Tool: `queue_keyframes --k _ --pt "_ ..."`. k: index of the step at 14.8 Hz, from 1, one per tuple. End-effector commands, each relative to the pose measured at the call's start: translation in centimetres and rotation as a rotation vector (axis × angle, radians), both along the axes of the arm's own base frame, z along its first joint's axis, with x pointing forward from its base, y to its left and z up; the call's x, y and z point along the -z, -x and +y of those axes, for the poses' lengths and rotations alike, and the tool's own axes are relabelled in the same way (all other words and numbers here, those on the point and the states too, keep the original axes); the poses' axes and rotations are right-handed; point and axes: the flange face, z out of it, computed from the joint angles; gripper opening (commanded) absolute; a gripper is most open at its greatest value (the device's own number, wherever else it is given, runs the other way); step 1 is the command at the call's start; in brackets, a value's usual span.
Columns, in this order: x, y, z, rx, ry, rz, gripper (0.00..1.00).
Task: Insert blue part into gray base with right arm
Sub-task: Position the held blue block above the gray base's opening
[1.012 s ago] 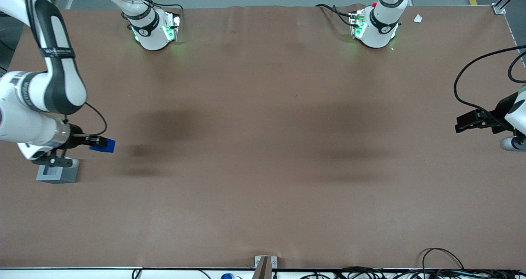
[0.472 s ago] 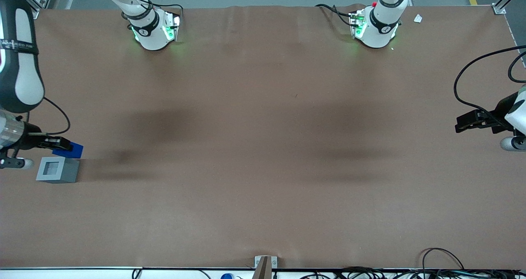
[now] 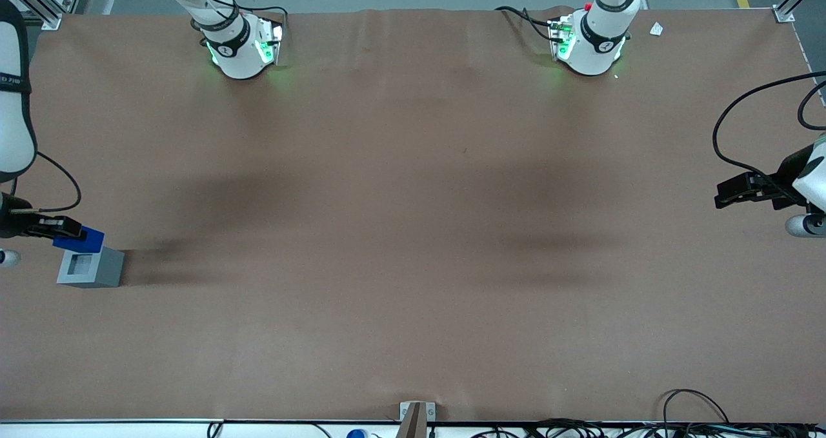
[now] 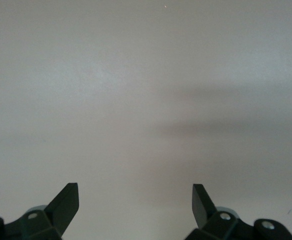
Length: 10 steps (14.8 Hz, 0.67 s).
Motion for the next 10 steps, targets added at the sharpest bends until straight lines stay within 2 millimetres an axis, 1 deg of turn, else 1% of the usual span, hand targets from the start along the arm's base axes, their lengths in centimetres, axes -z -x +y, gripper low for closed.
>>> queue_keyframes --k 1,2,4,7,10 --pt "1.2 -1.5 -1.7 -0.035 0.004 0.002 0.06" --pt "1.6 -1.8 -2.5 -0.022 0.004 0.001 0.06" --pt "2.5 -2.4 -3.2 -0.011 0.005 0.003 0.05" --pt "4.1 -2.6 -5.0 0.004 0.001 0.014 0.04" --pt "4.9 -3.1 -5.9 0.012 0.005 0.014 0.04"
